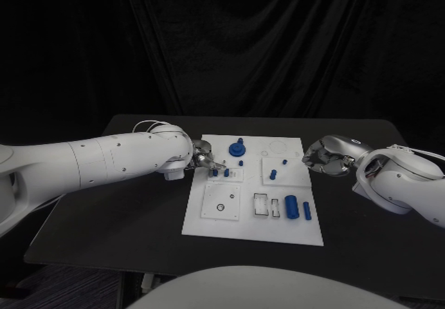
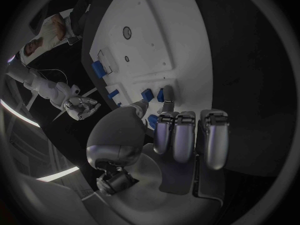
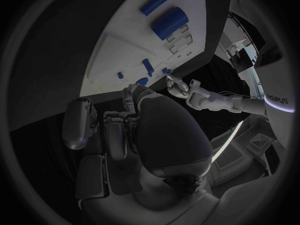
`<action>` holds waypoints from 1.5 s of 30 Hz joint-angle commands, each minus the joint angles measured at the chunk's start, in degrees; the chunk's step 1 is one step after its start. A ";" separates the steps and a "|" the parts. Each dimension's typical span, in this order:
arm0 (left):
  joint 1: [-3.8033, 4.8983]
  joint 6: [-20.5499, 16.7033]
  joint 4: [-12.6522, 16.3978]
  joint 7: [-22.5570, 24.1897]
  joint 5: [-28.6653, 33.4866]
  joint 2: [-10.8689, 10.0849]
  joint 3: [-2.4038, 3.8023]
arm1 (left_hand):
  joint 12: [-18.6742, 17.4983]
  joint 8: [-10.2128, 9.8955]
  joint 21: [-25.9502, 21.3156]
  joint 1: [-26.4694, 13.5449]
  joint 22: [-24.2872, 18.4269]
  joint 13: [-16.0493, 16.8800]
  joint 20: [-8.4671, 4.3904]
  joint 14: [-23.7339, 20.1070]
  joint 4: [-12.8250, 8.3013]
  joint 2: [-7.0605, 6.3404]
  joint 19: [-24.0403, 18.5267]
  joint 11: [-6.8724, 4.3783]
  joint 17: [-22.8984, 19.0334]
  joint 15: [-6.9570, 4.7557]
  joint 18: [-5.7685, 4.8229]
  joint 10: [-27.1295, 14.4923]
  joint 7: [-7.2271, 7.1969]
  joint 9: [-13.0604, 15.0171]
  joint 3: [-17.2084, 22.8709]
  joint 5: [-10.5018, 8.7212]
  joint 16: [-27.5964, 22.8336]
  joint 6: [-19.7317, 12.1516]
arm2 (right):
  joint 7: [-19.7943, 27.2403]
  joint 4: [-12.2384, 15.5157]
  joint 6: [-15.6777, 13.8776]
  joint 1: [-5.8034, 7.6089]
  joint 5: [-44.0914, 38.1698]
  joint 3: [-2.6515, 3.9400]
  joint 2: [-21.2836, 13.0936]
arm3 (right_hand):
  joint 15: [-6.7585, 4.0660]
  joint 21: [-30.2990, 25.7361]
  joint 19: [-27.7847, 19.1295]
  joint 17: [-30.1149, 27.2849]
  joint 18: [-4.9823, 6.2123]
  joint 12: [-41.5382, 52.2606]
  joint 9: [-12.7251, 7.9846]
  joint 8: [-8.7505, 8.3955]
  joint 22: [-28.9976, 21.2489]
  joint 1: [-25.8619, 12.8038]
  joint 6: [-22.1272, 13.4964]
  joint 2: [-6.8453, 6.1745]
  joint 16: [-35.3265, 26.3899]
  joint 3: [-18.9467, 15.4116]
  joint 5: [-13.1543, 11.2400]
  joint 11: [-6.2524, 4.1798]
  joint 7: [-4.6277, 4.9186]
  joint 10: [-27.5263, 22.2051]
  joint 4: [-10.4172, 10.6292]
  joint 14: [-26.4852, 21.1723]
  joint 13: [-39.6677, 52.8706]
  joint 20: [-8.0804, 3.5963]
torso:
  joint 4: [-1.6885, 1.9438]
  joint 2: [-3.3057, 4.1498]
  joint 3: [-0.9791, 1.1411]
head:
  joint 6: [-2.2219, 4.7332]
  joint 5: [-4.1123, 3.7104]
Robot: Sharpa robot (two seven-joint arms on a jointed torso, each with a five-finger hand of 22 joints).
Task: Assemble the parts on the task board
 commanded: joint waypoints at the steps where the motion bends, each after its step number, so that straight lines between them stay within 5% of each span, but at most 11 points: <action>1: -0.43 0.12 -0.32 0.38 -0.01 0.11 -0.18 | 0.15 -0.09 -0.20 -0.52 15.09 14.96 0.44 5.94 0.01 -0.01 6.03 0.49 15.09 0.50 -0.35 6.05 0.06 -2.42 -0.33 -0.25 0.15 0.38 | -1.23 -0.01 0.57 -0.17 -0.08 0.04 0.01 | 0.35 -0.15 -0.38 14.32 0.44 0.01 -0.08 -0.12 9.75 -0.28 -0.30 0.36 -0.28 0.30 0.35 0.35 -0.06 5.78 -0.01 5.77 14.84 0.15 | 0.02 0.06 -0.02 | 0.00 -0.02; 11: -0.55 -3.12 -0.47 -0.82 -0.01 -0.44 -0.18 | 0.15 1.33 -0.20 -1.86 15.09 14.96 0.31 5.94 0.17 0.72 6.03 0.13 15.09 0.25 -0.35 6.05 -0.45 -1.83 -2.66 -0.42 0.15 2.07 | -1.25 0.15 0.55 -0.18 -0.08 0.04 -0.17 | 0.36 -0.22 -0.41 14.28 0.46 0.00 -0.08 -0.13 9.73 -0.32 -0.31 0.38 -0.32 0.32 0.35 0.36 -0.06 5.75 -0.01 5.74 14.81 0.15 | 0.07 0.10 -0.02 | 0.00 -0.09; 18: -0.58 -14.27 -0.11 12.99 -0.01 -2.47 -0.18 | 0.15 4.72 -0.20 -8.11 15.09 14.96 -0.07 5.94 0.28 2.11 6.03 -0.38 15.09 -0.24 -0.35 6.05 -1.05 1.49 -9.69 -1.06 0.15 2.62 | -0.36 0.65 -1.58 -0.18 0.28 0.05 -0.89 | 0.37 -0.25 -0.43 14.30 0.46 0.02 -0.11 -0.17 9.72 -0.37 -0.39 0.32 -0.30 0.34 0.35 0.36 -0.04 5.80 -0.05 5.75 14.86 0.16 | 0.03 0.10 -0.06 | 0.00 -0.31; 22: -0.58 -21.19 -0.12 22.47 -0.01 -3.77 -0.18 | -0.44 11.17 -0.20 -2.13 15.09 14.44 0.16 5.94 0.19 2.90 6.03 -0.31 15.09 -0.07 -0.35 5.40 -1.11 10.40 -12.55 4.96 0.15 -1.76 | -0.13 0.87 -2.26 -0.17 0.45 0.05 -1.49 | 0.37 -0.08 -0.34 14.42 0.42 0.08 -0.11 -0.17 9.78 -0.37 -0.40 0.30 -0.19 0.34 0.36 0.37 -0.04 5.92 -0.06 5.81 14.96 0.16 | 0.03 0.10 -0.07 | 0.00 -0.75; 23: -0.58 -22.49 -0.10 24.73 -0.01 -4.10 -0.18 | -4.37 12.95 -0.20 2.03 15.09 11.09 0.47 4.52 -0.28 2.49 6.03 -0.24 13.34 -0.07 -0.35 1.04 -1.05 13.01 -12.40 9.05 -1.36 -3.62 | -0.12 0.89 -2.31 -0.17 0.47 0.05 -1.58 | 0.37 -0.08 -0.34 14.43 0.42 0.07 -0.11 -0.17 9.78 -0.37 -0.39 0.29 -0.18 0.35 0.36 0.37 -0.04 5.90 -0.07 5.81 14.94 0.16 | 0.04 0.10 -0.07 | 0.00 -0.90; 29: -0.57 -28.89 0.03 38.73 -0.01 -5.92 -0.17 | -13.53 12.95 0.30 13.36 13.53 4.22 2.83 -0.66 0.21 1.41 0.84 1.52 8.19 1.53 0.27 -10.28 0.89 15.16 -12.93 13.72 -6.04 -11.54 | -0.10 1.05 -2.51 -0.17 0.55 0.05 -1.99 | 0.37 -0.12 -0.36 14.38 0.43 0.06 -0.11 -0.17 9.76 -0.37 -0.39 0.29 -0.23 0.35 0.37 0.37 -0.04 5.89 -0.08 5.79 14.93 0.16 | -0.08 0.14 0.00 | 0.00 -1.08; 31: -0.57 -29.34 -0.14 42.14 -0.01 -5.95 -0.17 | -31.77 12.20 0.00 20.68 12.51 -8.41 4.43 -1.91 -0.25 1.11 -2.20 2.44 7.39 2.17 0.72 -31.96 1.48 14.57 -10.98 17.19 -6.56 -14.13 | -0.09 1.00 -2.47 -0.17 0.55 0.05 -2.04 | 0.37 -0.15 -0.38 14.37 0.44 0.08 -0.10 -0.15 9.75 -0.37 -0.37 0.28 -0.23 0.35 0.39 0.38 -0.04 5.92 -0.09 5.79 14.96 0.16 | 0.18 0.13 -0.03 | 0.00 -1.27; 35: -0.56 -27.93 -0.63 45.67 -0.01 -5.37 -0.17 | -42.20 12.12 -0.13 28.82 14.20 -14.65 5.79 0.38 -1.68 0.03 3.00 4.06 9.61 3.42 0.05 -44.60 1.27 13.75 -6.93 20.35 -4.21 -14.63 | -0.02 0.83 -2.46 -0.17 0.56 0.05 -1.97 | 0.37 -0.15 -0.38 14.37 0.44 0.08 -0.10 -0.15 9.75 -0.37 -0.37 0.28 -0.23 0.35 0.39 0.38 -0.04 5.92 -0.09 5.79 14.96 0.16 | 0.08 0.21 -0.04 | 0.00 -1.06; 36: -0.56 -27.19 -0.91 46.16 -0.01 -5.01 -0.17 | -44.54 11.15 -0.09 31.95 14.25 -16.16 7.00 0.08 -1.91 -0.82 3.11 5.65 9.32 4.96 0.02 -47.28 1.87 12.48 -4.50 20.50 -4.19 -15.27 | 0.01 0.79 -2.46 -0.17 0.56 0.05 -1.92 | 0.37 -0.15 -0.38 14.37 0.44 0.08 -0.10 -0.15 9.75 -0.37 -0.37 0.28 -0.23 0.35 0.39 0.38 -0.04 5.92 -0.09 5.79 14.96 0.16 | -0.01 0.21 -0.05 | 0.00 -0.95; 42: -0.56 -23.98 -4.06 46.33 -4.00 -1.95 -0.17 | -49.72 6.93 -0.14 37.14 14.89 -20.15 9.11 -1.86 -3.64 -3.35 5.31 7.97 6.79 6.78 -0.26 -53.07 4.47 8.01 2.55 19.39 -5.28 -19.15 | 0.16 0.60 -2.34 -0.18 0.57 0.05 -1.60 | 0.37 -0.07 -0.33 14.40 0.42 0.07 -0.10 -0.14 9.78 -0.36 -0.35 0.27 -0.21 0.38 0.42 0.38 -0.04 5.89 -0.12 5.80 14.94 0.16 | 0.08 0.16 -0.04 | 0.00 -1.13; 45: -0.56 -23.22 -6.16 45.50 -8.06 0.08 -0.16 | -54.11 3.76 -0.13 38.09 14.89 -24.08 9.82 -3.56 -4.22 -5.16 5.31 8.83 4.55 7.02 -0.26 -54.93 3.58 3.90 6.50 17.30 -6.45 -21.07 | 0.16 0.46 -2.09 -0.18 0.57 0.05 -1.53 | 0.37 -0.07 -0.32 14.43 0.42 0.10 -0.06 -0.03 9.78 -0.35 -0.16 0.30 -0.18 0.45 0.47 0.37 -0.07 5.96 -0.20 5.82 14.99 0.17 | 0.18 0.12 -0.06 | 0.00 -1.24</action>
